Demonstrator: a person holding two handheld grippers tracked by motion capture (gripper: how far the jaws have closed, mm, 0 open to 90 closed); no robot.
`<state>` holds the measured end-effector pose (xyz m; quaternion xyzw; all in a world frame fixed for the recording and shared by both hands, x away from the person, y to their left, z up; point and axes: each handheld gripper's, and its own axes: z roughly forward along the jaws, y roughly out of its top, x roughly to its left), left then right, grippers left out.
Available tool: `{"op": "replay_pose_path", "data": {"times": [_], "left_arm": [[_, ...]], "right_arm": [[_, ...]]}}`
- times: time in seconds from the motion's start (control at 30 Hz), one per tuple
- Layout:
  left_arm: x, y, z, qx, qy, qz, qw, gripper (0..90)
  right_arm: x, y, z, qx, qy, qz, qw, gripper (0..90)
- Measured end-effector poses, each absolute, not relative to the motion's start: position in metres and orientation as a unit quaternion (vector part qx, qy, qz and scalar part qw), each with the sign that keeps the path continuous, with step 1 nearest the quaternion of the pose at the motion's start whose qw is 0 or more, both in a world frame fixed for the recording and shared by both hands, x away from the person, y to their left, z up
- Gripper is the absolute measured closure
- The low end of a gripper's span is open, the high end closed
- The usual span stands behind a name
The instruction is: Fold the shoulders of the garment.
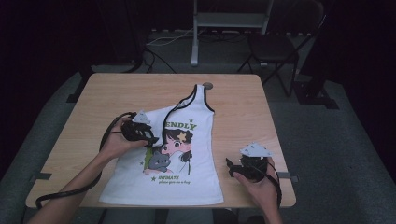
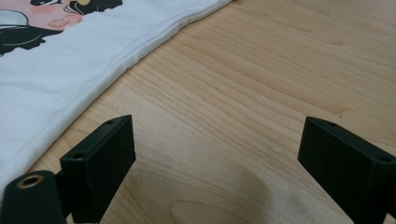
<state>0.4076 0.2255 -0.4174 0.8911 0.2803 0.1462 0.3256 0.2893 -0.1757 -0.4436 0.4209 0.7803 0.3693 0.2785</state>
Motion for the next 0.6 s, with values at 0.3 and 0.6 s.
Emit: {"op": "replay_pose_path", "data": {"times": [0.3,0.6], "left_arm": [[0.401,0.227,-0.423,0.891,0.281,0.142,0.326,39.2],[0.4013,0.2326,-0.422,0.88,0.299,0.121,0.349,36.1]], "right_arm": [[0.2893,-0.1754,-0.4437,0.421,0.781,0.368,0.279,10.5],[0.2893,-0.1754,-0.4436,0.421,0.781,0.368,0.278,10.5]]}}
